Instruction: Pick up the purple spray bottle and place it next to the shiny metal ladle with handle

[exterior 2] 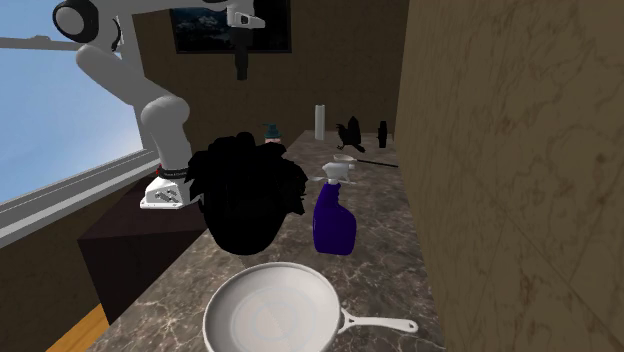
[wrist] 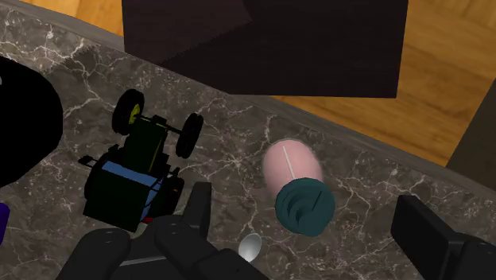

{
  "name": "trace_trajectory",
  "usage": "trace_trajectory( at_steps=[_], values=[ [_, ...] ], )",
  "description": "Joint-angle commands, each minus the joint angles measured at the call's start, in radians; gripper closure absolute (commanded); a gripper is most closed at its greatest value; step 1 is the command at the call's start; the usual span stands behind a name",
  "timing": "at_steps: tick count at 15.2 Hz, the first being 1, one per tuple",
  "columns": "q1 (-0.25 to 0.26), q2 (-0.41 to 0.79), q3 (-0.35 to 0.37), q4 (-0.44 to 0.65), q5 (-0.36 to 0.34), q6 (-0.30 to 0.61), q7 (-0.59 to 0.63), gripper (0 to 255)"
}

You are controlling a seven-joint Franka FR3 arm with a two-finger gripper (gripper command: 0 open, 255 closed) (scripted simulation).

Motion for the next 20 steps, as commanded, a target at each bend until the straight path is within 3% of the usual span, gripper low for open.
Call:
trace_trajectory(
  at_steps=[1,11,20],
  values=[
    [0.0,0.0,0.0,0.0,0.0,0.0,0.0,0],
    [-0.072,0.177,-0.18,0.012,-0.121,0.198,-0.156,0],
    [-0.114,0.412,-0.337,0.12,-0.156,0.36,-0.295,0]
  ],
)
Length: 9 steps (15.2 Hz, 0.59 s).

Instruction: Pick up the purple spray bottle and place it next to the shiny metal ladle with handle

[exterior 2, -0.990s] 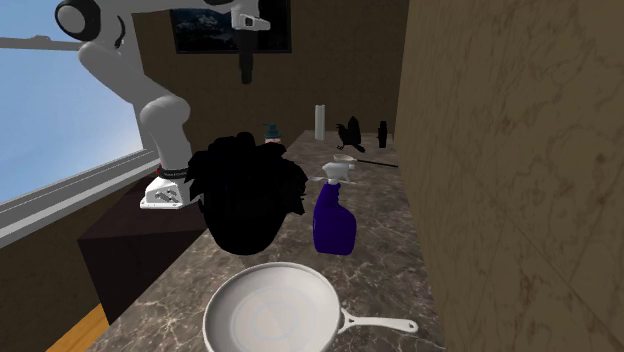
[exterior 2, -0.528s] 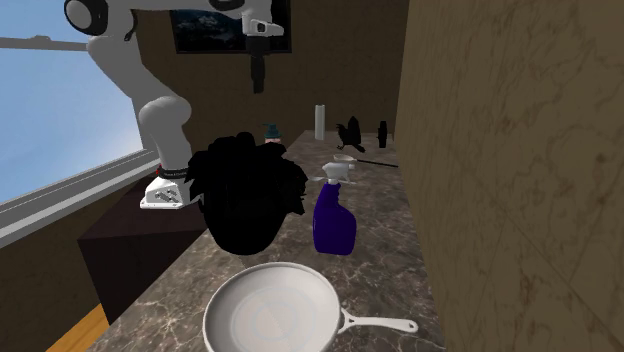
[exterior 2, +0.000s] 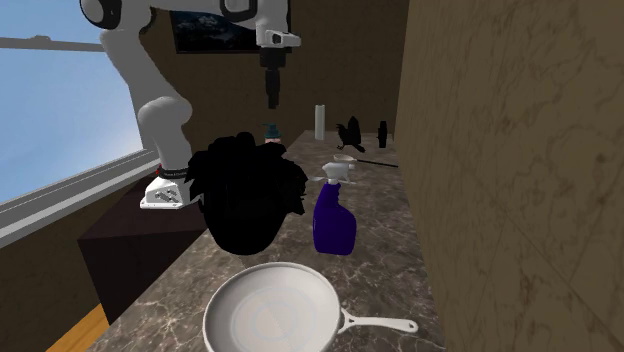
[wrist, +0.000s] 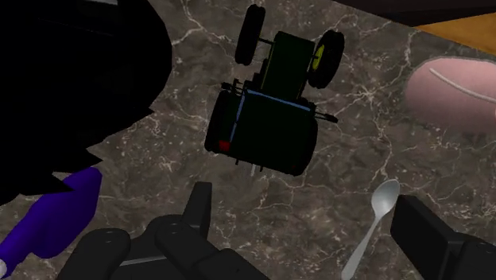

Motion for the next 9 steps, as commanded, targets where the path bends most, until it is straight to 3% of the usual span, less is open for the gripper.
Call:
trace_trajectory(
  at_steps=[1,9],
  values=[
    [-0.008,0.06,-0.037,0.042,0.001,0.027,-0.038,0],
    [-0.037,0.323,-0.163,0.223,0.076,0.124,-0.188,0]
  ],
)
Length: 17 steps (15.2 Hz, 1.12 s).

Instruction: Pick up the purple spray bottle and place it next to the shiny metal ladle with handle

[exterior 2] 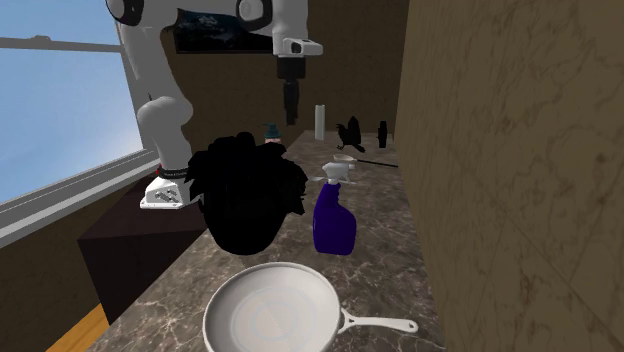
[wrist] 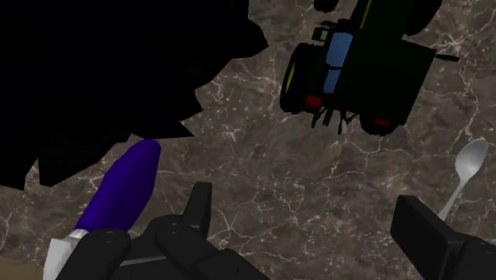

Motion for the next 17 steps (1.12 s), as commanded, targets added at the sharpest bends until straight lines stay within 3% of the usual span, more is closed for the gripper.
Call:
trace_trajectory(
  at_steps=[1,8,14,17],
  values=[
    [-0.012,0.074,-0.031,0.051,0.031,0.023,-0.047,0],
    [-0.087,0.345,-0.093,0.287,0.182,0.039,-0.195,0],
    [-0.21,0.595,-0.092,0.561,0.319,-0.009,-0.289,0],
    [-0.215,0.608,-0.087,0.551,0.325,0.013,-0.293,0]
  ],
)
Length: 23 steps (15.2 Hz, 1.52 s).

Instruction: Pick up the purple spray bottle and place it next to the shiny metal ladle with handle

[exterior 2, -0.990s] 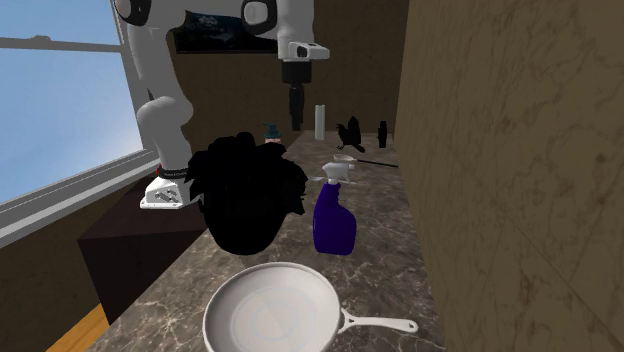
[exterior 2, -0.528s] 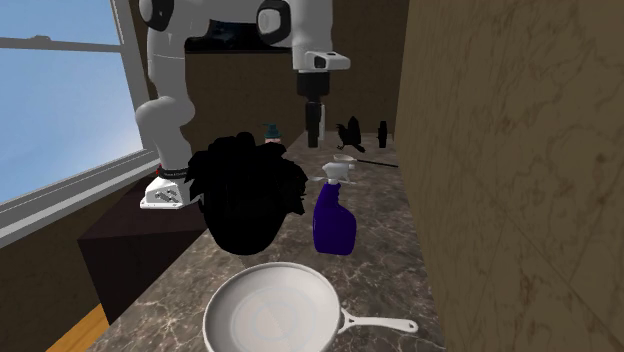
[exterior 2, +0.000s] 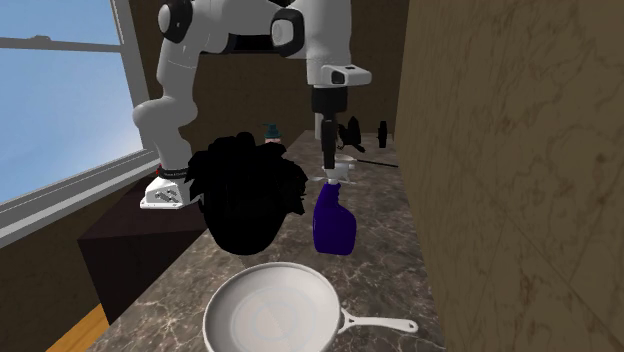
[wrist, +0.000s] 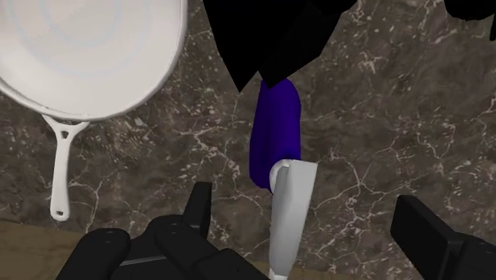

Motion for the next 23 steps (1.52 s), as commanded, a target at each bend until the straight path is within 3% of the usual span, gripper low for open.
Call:
trace_trajectory(
  at_steps=[1,5,13,14,23],
  values=[
    [-0.003,0.013,0.003,-0.009,0.007,0.021,-0.005,0],
    [-0.002,0.029,0.009,-0.048,0.018,0.074,-0.012,0],
    [-0.002,0.029,0.009,-0.048,0.018,0.073,-0.012,0],
    [-0.002,0.029,0.009,-0.048,0.018,0.073,-0.012,255],
    [-0.002,0.029,0.009,-0.048,0.018,0.074,-0.012,255]
  ],
)
